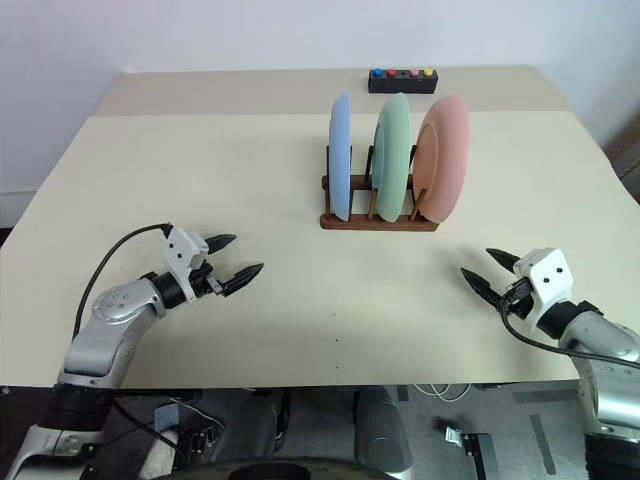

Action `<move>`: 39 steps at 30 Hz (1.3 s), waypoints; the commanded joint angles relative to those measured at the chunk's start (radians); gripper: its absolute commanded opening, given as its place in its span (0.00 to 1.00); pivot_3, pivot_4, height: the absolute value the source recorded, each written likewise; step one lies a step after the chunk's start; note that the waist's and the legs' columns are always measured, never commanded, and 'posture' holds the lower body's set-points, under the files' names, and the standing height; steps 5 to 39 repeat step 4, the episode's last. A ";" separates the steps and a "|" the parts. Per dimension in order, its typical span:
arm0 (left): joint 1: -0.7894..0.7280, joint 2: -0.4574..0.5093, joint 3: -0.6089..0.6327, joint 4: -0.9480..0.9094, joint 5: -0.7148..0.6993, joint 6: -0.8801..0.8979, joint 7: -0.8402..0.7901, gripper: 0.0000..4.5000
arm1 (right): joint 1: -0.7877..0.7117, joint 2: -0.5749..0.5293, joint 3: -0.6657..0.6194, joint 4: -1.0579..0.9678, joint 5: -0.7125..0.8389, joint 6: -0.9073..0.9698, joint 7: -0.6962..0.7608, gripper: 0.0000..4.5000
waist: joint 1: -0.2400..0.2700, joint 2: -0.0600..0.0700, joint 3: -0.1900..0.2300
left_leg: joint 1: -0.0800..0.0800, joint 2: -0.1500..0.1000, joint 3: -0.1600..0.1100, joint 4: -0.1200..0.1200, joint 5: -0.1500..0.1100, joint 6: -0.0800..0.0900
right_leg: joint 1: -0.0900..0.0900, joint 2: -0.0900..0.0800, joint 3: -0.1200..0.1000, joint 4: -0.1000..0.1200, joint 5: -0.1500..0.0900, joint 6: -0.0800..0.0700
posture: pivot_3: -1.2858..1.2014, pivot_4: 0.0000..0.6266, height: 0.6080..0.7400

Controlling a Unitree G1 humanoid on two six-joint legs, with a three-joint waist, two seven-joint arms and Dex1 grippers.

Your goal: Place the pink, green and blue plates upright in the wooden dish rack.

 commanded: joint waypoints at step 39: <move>-0.019 -0.032 0.006 -0.006 0.004 -0.028 0.015 1.00 | 0.002 -0.002 -0.030 0.000 0.032 -0.045 0.007 0.64 | 0.000 0.000 0.000 | 0.000 0.000 0.000 0.000 0.000 0.000 | 0.000 0.000 0.000 0.000 0.000 -0.001 | 0.52 0.24 1.00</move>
